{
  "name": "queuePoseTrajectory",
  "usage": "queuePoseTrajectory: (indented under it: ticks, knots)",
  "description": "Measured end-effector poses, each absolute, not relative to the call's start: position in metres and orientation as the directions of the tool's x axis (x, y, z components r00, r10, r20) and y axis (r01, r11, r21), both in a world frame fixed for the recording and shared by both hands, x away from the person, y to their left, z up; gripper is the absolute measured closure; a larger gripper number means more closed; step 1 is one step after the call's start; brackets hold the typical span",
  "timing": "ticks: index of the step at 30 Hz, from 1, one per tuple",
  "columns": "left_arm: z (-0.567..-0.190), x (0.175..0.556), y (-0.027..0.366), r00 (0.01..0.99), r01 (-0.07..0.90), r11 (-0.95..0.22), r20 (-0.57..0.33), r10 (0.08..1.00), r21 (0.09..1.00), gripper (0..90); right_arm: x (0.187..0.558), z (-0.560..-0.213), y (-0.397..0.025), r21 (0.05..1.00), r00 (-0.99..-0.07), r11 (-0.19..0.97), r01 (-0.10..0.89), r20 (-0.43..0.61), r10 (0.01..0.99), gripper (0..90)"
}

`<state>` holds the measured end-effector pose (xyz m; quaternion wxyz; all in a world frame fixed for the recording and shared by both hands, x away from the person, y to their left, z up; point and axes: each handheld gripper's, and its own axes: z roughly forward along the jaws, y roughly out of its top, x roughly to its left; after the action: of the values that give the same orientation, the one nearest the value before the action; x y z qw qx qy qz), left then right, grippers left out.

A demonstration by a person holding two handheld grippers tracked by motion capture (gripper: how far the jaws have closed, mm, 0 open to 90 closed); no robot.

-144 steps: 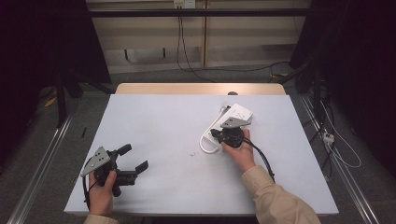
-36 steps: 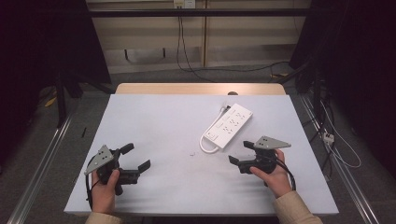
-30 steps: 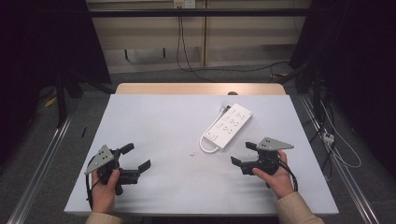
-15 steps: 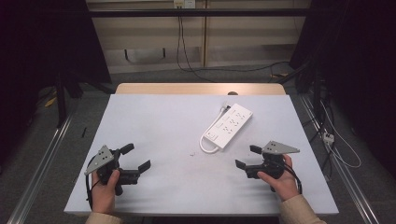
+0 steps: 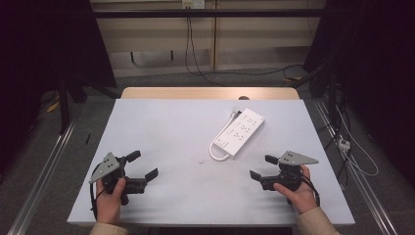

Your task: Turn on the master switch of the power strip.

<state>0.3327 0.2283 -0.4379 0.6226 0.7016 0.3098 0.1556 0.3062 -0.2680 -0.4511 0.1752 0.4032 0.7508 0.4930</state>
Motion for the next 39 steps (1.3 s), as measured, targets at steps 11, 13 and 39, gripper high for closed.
queuePoseTrajectory:
  ticks: [11,13,39]
  knots:
    - [-0.438,0.333,0.228,0.759,0.242,-0.037,-0.166,0.630,0.969,2.1,0.300,-0.450,-0.272,0.884,-0.614,0.188,0.428,0.131,0.779,13.2]
    - [-0.438,0.333,0.228,0.759,0.243,-0.037,-0.166,0.630,0.969,2.1,0.299,-0.450,-0.273,0.884,-0.612,0.185,0.429,0.134,0.779,13.1]
    - [-0.440,0.333,0.226,0.760,0.249,-0.054,-0.161,0.630,0.967,2.1,0.283,-0.452,-0.296,0.886,-0.591,0.168,0.433,0.139,0.794,13.1]
